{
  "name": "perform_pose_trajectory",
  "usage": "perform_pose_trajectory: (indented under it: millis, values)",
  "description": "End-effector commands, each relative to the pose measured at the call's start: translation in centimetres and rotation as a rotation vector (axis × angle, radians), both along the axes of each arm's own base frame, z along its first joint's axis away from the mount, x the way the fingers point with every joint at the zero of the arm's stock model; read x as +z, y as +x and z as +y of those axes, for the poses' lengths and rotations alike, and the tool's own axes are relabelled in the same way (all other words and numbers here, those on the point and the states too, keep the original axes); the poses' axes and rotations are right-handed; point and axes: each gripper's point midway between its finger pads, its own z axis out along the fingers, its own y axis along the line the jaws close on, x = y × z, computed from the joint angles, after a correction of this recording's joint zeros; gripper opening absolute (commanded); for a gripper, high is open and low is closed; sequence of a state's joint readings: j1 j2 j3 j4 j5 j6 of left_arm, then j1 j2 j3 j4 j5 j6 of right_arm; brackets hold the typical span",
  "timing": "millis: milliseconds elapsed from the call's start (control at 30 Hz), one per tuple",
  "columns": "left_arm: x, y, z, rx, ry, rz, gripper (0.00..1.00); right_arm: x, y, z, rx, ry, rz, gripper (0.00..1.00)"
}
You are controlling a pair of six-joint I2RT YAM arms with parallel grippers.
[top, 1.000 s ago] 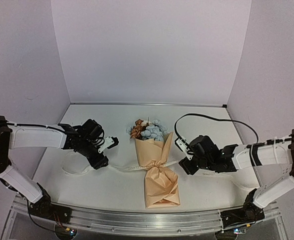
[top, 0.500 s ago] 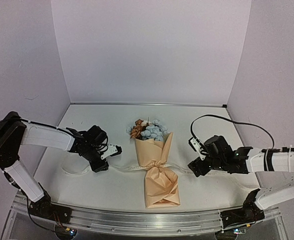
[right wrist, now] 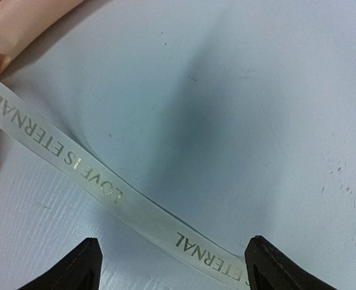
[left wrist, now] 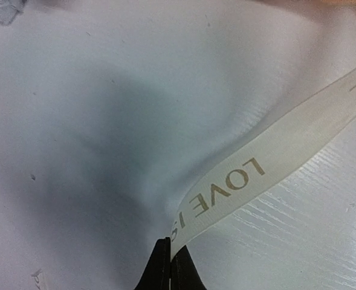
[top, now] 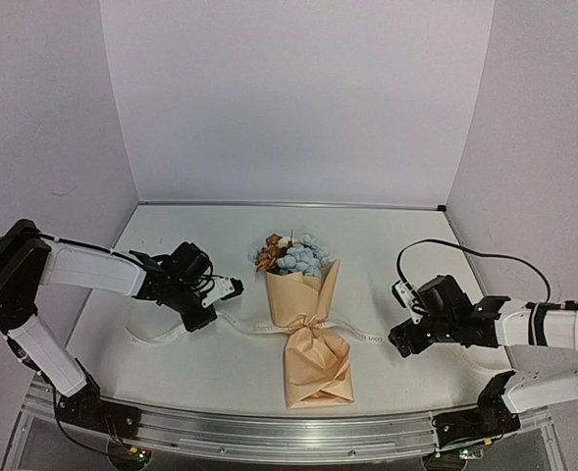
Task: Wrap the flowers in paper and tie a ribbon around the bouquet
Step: Pick up the left side of the half-tied ribbon from the folded bouquet, then pick up the right side of the half-tied ribbon from the folded bouquet.
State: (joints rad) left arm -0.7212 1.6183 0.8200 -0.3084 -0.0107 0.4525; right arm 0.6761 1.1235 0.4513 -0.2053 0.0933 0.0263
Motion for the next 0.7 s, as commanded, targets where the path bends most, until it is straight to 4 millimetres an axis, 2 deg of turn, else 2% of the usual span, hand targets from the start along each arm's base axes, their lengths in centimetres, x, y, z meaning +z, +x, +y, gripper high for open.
perform_pose_trajectory:
  millis: [0, 133, 367, 533, 667]
  values:
    - [8.6, 2.3, -3.4, 0.013, -0.261, -0.173, 0.00, -0.8, -0.7, -2.0, -0.069, -0.036, 0.060, 0.84]
    - [12.4, 3.1, -3.9, 0.026, -0.364, -0.285, 0.00, -1.0, -0.8, -3.5, -0.153, -0.048, 0.098, 0.84]
    - [13.5, 4.1, -1.3, 0.094, -0.410, -0.342, 0.00, -0.8, -1.2, -3.9, -0.165, -0.068, 0.129, 0.84]
    - [15.6, 5.3, 1.1, 0.147, -0.451, -0.401, 0.00, -0.9, -1.2, -4.0, -0.174, -0.079, 0.160, 0.84]
    - [16.7, 5.0, 0.3, 0.107, -0.483, -0.377, 0.00, -0.9, -1.2, -3.5, -0.176, -0.057, 0.187, 0.84]
